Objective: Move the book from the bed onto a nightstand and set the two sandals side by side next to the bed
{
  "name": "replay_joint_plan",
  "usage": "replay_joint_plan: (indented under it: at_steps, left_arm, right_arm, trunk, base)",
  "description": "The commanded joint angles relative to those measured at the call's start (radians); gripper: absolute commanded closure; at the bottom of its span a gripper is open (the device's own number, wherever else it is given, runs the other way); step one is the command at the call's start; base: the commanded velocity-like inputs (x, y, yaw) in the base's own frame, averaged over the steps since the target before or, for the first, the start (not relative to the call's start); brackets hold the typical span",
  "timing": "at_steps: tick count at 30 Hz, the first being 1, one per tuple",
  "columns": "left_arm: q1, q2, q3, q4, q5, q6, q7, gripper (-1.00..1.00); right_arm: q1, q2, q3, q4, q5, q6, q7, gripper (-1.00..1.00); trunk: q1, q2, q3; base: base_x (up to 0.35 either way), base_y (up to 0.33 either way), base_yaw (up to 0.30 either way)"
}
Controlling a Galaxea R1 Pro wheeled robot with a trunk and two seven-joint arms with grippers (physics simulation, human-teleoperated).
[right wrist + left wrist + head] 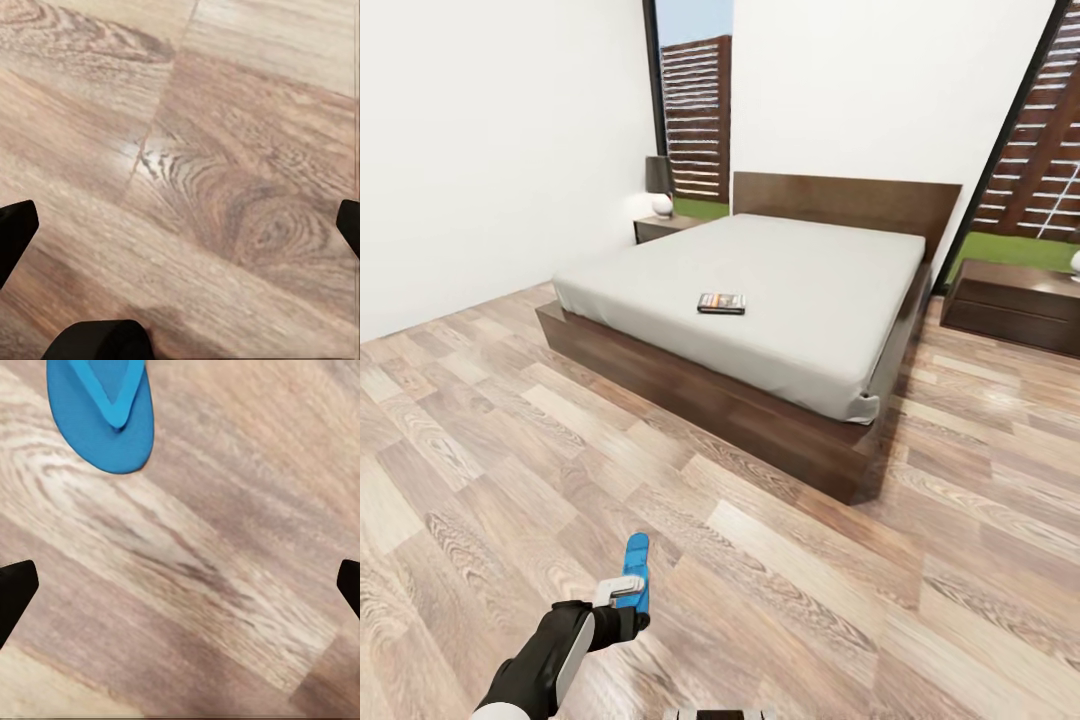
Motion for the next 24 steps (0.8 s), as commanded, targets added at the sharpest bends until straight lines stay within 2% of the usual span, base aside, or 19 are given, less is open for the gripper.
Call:
replay_joint_plan:
  at_steps: [1,2,5,8,13,17,21,22,24]
  left_arm:
    - [0.000,-0.001,0.006,-0.001,0.000,0.006,-0.005,-1.00]
    - [0.000,-0.001,0.006,-0.001,0.000,0.006,-0.005,-1.00]
    - [0.000,-0.001,0.006,-0.002,0.000,0.006,-0.005,-1.00]
    - [0.000,-0.001,0.007,-0.002,0.001,0.006,-0.005,-1.00]
    - [0.000,-0.001,0.008,-0.002,0.002,0.005,-0.005,-1.00]
    - [0.000,-0.001,0.007,-0.002,0.002,0.005,-0.005,-1.00]
    - [0.000,-0.001,0.007,-0.002,0.002,0.006,-0.005,-1.00]
    - [0.000,-0.001,0.007,-0.002,0.003,0.006,-0.005,-1.00]
    - [0.000,-0.001,0.007,-0.002,0.003,0.006,-0.005,-1.00]
  right_arm:
    - [0.000,-0.021,-0.007,-0.008,-0.012,0.038,0.003,-1.00]
    - [-0.001,-0.034,-0.009,-0.018,-0.013,0.062,0.004,-1.00]
    - [-0.001,-0.047,-0.012,-0.068,-0.013,0.109,0.004,-1.00]
    - [-0.001,-0.054,-0.013,-0.179,-0.013,0.196,0.004,-1.00]
    - [-0.002,-0.059,-0.014,-0.470,-0.013,0.445,0.003,-1.00]
    - [-0.002,-0.058,-0.014,-0.553,-0.014,0.497,0.003,-1.00]
    - [-0.003,-0.059,-0.014,-0.590,-0.017,0.514,0.013,-1.00]
    - [-0.003,-0.059,-0.014,-0.593,-0.022,0.516,0.025,-1.00]
    - [-0.003,-0.060,-0.014,-0.599,-0.052,0.525,0.098,-1.00]
  trunk:
    - [0.000,-0.001,-0.005]
    - [0.001,-0.001,-0.009]
    - [0.002,-0.002,-0.020]
    - [0.003,-0.002,-0.032]
    - [0.006,-0.003,-0.051]
    - [0.007,-0.004,-0.067]
    - [0.009,-0.005,-0.082]
    - [0.010,-0.006,-0.086]
    - [0.011,-0.006,-0.094]
  base:
    - [0.000,0.000,0.000]
    - [0.000,0.000,0.000]
    - [0.000,0.000,0.000]
    - [0.000,0.000,0.000]
    - [0.000,0.000,0.000]
    - [0.000,0.000,0.000]
    - [0.000,0.000,0.000]
    - [0.000,0.000,0.000]
    - [0.000,0.000,0.000]
